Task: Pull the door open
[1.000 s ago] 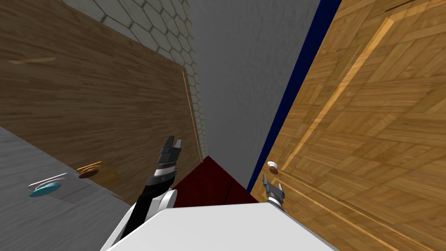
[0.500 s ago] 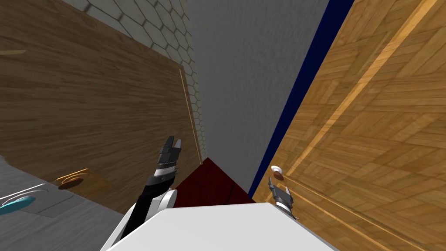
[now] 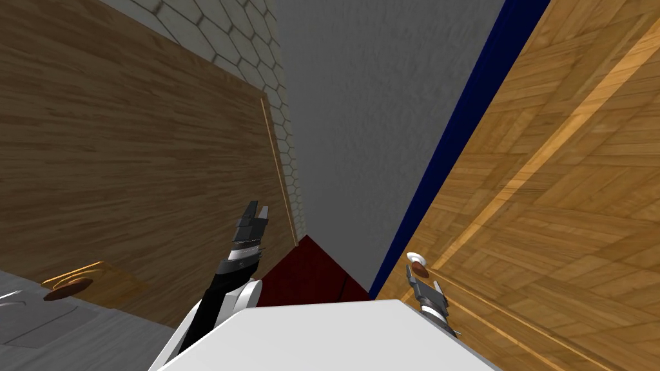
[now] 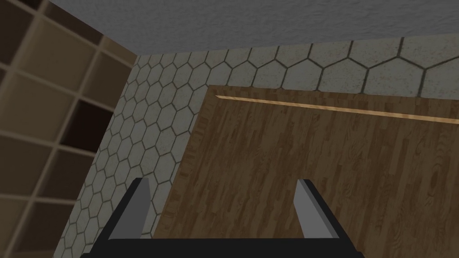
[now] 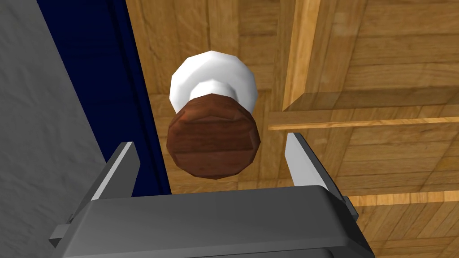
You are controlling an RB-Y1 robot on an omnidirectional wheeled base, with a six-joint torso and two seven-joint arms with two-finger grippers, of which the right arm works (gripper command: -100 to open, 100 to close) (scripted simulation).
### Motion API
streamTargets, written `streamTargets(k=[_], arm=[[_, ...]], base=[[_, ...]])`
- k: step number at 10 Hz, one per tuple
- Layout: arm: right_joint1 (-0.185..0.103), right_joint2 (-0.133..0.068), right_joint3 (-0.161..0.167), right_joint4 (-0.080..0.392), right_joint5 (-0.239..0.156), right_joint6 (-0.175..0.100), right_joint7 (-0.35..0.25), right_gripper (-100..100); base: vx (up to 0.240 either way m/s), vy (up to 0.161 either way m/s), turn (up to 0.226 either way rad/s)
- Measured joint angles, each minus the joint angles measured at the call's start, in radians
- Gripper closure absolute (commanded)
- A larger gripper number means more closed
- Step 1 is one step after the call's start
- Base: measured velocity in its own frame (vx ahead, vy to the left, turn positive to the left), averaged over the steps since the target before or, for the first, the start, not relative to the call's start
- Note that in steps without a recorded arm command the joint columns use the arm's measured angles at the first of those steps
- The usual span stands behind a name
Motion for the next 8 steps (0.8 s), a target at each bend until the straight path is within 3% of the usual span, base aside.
streamTargets(k=[4,5,8], arm=[[0.001,-0.038,0.006,0.046,0.004,-0.005,-0.068,-100],[0.001,-0.038,0.006,0.049,0.004,-0.006,-0.073,100],[0.001,-0.039,0.004,0.047,0.003,-0.005,-0.067,100]], base=[[0.089,-0.003,-0.003],[-0.007,-0.002,-0.016],[-0.014,0.0,0.007]])
